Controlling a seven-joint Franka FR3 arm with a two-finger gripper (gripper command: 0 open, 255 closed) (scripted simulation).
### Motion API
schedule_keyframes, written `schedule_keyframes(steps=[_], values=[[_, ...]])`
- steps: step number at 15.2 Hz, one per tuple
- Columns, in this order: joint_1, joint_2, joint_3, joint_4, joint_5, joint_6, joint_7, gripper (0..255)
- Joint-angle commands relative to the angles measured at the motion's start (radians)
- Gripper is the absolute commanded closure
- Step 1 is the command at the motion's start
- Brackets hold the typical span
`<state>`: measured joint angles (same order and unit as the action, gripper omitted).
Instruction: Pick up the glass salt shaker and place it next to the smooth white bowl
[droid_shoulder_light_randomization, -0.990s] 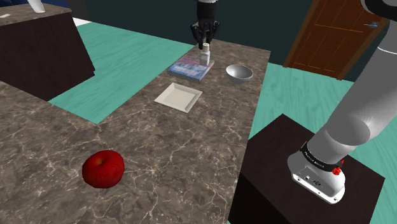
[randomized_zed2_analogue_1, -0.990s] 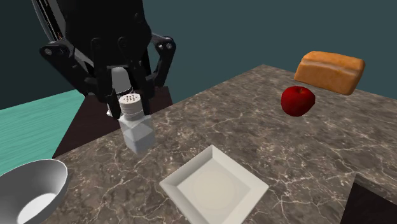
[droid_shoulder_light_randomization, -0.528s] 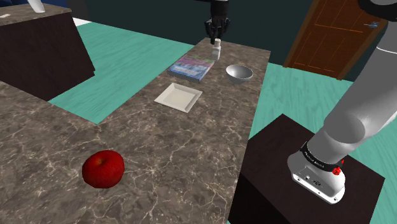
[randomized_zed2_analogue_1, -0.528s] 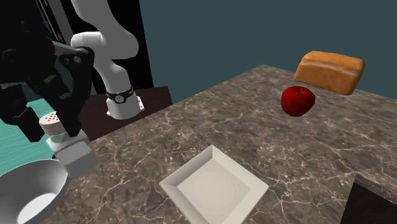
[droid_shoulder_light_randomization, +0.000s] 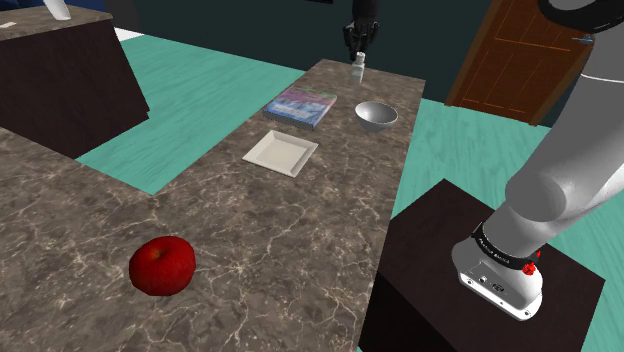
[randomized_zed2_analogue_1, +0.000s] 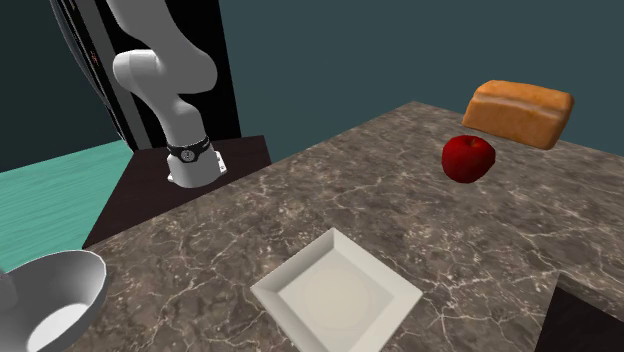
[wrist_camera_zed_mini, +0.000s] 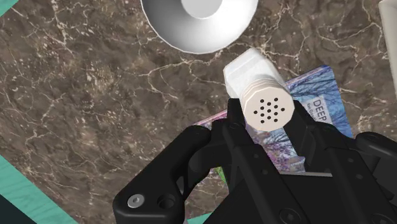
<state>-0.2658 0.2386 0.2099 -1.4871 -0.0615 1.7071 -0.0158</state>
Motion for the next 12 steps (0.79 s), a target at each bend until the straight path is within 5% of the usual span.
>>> schedule_keyframes(steps=[1, 12], values=[[-0.026, 0.027, -0.017, 0.034, -0.002, -0.006, -0.045, 255], [-0.138, 0.261, -0.084, 0.374, -0.013, -0.108, -0.239, 255]])
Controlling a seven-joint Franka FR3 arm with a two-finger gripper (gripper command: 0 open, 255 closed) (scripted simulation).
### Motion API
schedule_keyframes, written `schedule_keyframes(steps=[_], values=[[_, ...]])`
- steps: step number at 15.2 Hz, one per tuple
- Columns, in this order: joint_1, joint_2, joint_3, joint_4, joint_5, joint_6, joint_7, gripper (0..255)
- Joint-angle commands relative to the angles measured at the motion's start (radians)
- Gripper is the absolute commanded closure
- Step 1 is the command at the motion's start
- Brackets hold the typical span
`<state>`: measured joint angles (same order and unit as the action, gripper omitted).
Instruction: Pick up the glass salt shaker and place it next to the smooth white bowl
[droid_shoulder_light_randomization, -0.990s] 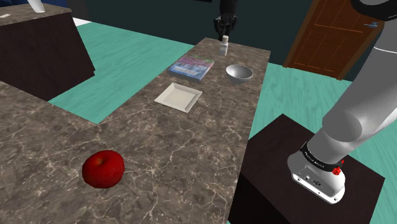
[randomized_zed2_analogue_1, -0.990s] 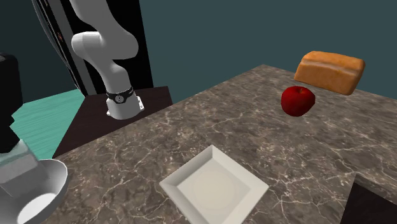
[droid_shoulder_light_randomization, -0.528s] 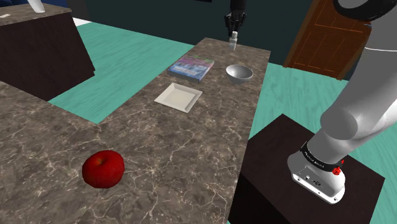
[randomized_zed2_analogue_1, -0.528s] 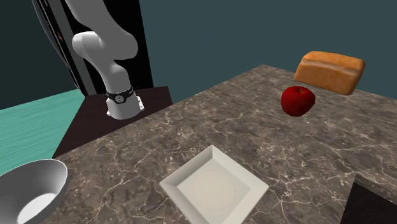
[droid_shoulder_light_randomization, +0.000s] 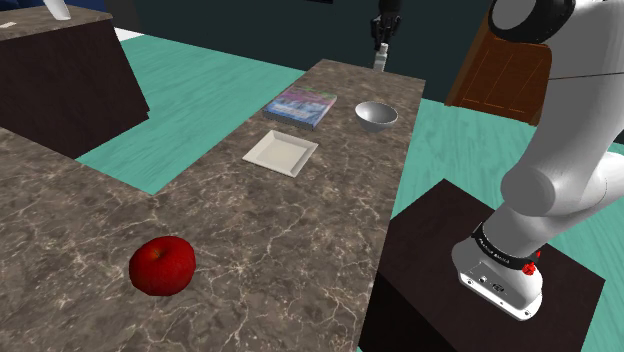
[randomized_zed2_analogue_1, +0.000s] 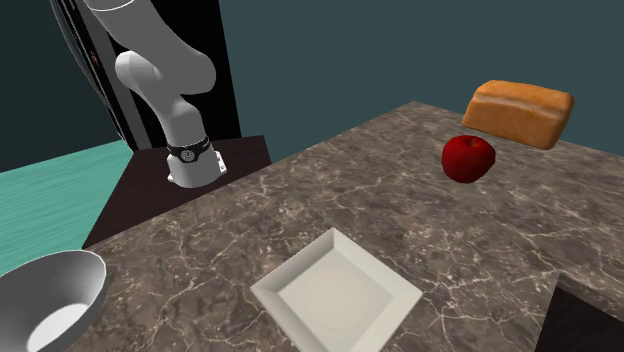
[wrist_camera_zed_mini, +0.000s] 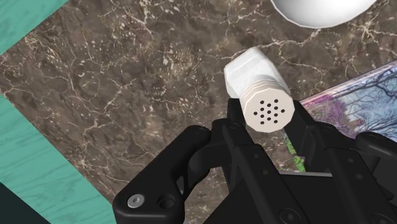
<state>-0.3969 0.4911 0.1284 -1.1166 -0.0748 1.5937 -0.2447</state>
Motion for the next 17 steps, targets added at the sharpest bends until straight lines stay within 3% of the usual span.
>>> schedule_keyframes(steps=[1, 17], values=[[-0.008, 0.004, -0.002, -0.017, 0.000, 0.022, -0.010, 255], [-0.017, -0.011, -0.004, -0.258, 0.000, 0.246, -0.003, 255]])
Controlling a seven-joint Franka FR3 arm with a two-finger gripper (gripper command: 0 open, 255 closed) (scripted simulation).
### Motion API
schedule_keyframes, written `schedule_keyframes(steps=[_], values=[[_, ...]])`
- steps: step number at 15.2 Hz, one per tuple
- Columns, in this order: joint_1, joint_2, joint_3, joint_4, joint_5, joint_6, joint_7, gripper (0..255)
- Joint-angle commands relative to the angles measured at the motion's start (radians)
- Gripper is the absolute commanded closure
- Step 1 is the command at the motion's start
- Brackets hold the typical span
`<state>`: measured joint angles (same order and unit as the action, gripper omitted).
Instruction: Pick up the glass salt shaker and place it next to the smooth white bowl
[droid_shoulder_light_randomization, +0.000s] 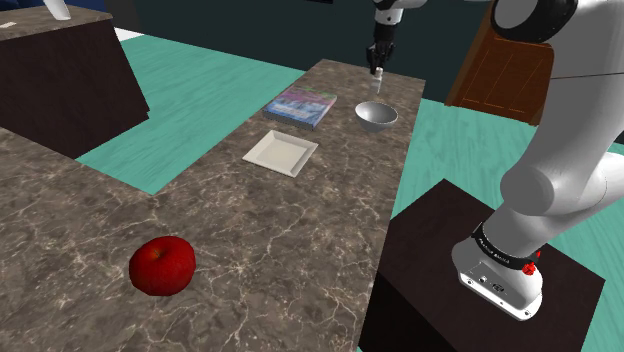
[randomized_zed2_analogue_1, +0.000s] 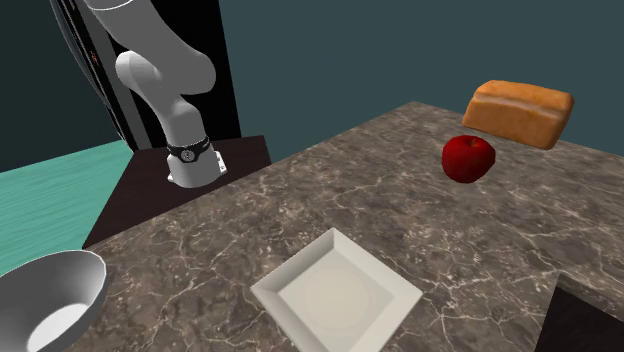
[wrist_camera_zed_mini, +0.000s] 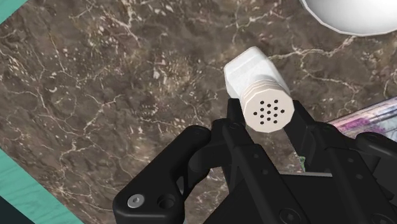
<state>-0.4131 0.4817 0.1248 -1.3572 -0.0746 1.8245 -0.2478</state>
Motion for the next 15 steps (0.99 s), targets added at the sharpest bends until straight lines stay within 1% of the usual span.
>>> schedule_keyframes(steps=[1, 11, 15], values=[[-0.001, 0.000, 0.000, -0.028, 0.000, 0.028, 0.000, 255], [-0.003, 0.028, -0.003, -0.120, -0.006, 0.148, 0.005, 255], [-0.003, 0.029, -0.003, -0.123, -0.006, 0.152, 0.006, 255]])
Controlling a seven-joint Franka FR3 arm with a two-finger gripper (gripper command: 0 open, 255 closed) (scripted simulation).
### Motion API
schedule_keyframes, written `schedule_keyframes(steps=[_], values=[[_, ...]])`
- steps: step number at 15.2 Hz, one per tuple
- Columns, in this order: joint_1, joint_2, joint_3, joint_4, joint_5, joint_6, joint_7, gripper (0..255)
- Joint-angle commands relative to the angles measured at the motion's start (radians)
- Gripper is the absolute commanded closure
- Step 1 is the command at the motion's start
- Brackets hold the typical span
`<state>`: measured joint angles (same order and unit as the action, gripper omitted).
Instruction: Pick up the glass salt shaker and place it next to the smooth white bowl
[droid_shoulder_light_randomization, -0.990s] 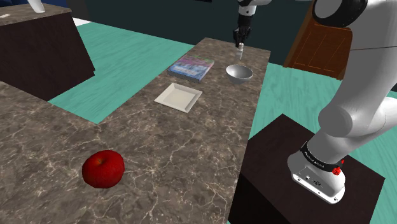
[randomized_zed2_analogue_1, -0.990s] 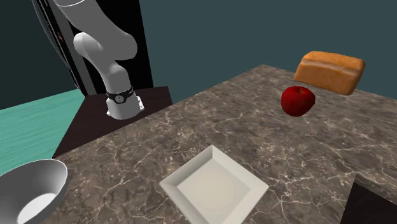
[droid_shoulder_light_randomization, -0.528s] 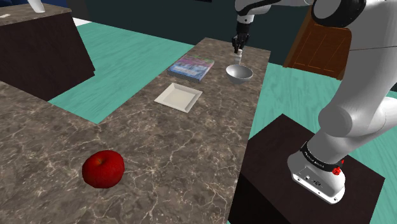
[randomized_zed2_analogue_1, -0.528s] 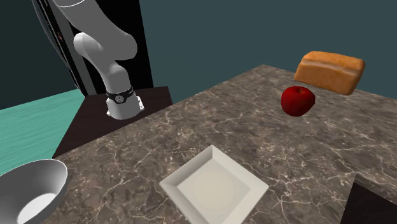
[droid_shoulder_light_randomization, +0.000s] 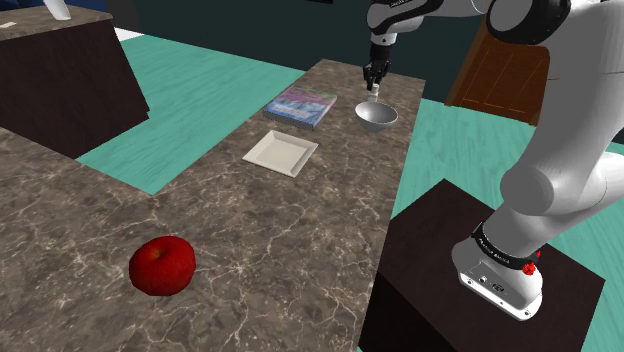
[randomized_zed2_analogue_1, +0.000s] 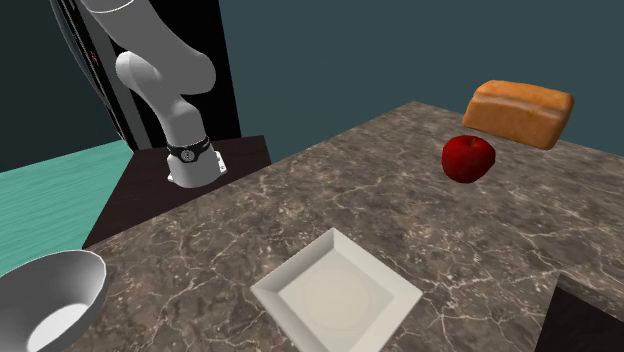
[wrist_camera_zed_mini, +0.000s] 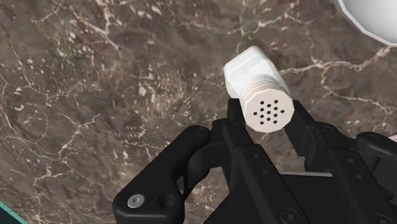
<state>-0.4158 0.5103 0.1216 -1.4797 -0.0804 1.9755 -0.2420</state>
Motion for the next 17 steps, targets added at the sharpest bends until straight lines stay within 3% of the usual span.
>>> schedule_keyframes(steps=[1, 4, 5, 10, 14, 17], values=[[0.000, 0.000, 0.000, -0.001, 0.000, 0.001, 0.000, 255], [0.000, 0.000, 0.000, -0.001, 0.000, 0.001, 0.000, 255], [0.000, 0.000, 0.000, -0.001, 0.000, 0.001, 0.000, 0], [0.000, 0.000, 0.000, -0.001, 0.000, 0.001, 0.000, 0], [0.002, -0.026, 0.003, 0.088, 0.005, -0.113, -0.004, 0], [0.002, -0.026, 0.003, 0.088, 0.005, -0.113, -0.004, 0]])
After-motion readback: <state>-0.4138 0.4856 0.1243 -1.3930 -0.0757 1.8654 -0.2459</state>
